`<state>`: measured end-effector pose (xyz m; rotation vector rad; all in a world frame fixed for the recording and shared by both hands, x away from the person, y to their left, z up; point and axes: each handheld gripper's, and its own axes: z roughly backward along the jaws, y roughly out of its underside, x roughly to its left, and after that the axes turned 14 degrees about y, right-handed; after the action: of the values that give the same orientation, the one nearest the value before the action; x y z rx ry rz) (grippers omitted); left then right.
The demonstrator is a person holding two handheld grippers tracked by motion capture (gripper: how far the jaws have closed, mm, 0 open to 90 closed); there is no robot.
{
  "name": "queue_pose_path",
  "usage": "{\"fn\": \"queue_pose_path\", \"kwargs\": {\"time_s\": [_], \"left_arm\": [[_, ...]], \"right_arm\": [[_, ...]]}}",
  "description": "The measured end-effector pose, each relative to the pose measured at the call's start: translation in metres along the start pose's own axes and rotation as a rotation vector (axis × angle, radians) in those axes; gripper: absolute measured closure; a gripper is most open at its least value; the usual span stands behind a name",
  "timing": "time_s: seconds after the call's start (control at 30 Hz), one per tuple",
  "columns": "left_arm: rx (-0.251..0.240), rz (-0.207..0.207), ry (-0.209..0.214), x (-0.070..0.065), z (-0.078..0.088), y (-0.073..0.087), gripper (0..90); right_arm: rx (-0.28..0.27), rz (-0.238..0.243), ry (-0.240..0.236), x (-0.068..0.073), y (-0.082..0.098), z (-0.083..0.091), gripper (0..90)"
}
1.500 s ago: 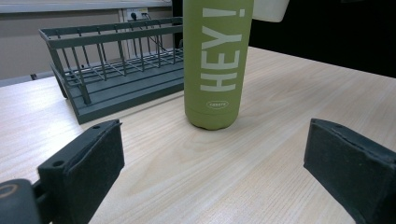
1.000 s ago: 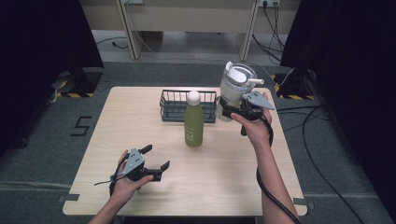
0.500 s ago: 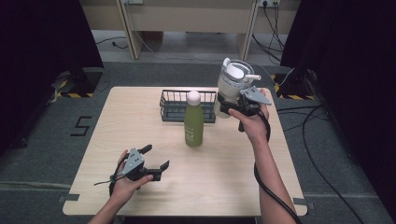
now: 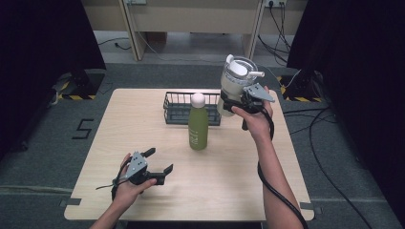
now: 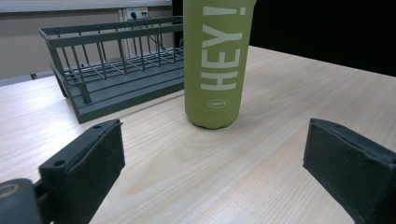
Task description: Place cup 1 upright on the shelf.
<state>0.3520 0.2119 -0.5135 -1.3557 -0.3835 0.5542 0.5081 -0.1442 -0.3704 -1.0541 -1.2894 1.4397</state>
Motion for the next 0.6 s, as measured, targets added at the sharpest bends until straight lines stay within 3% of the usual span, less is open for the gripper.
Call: {"fn": "queue_pose_path", "kwargs": {"time_s": [0.6], "left_arm": [[-0.002,0.004,0.001,0.0,0.0,0.0,4.5]], "right_arm": [[0.002,-0.011,-0.001,0.003,-0.002,-0.011,9.8]]}}
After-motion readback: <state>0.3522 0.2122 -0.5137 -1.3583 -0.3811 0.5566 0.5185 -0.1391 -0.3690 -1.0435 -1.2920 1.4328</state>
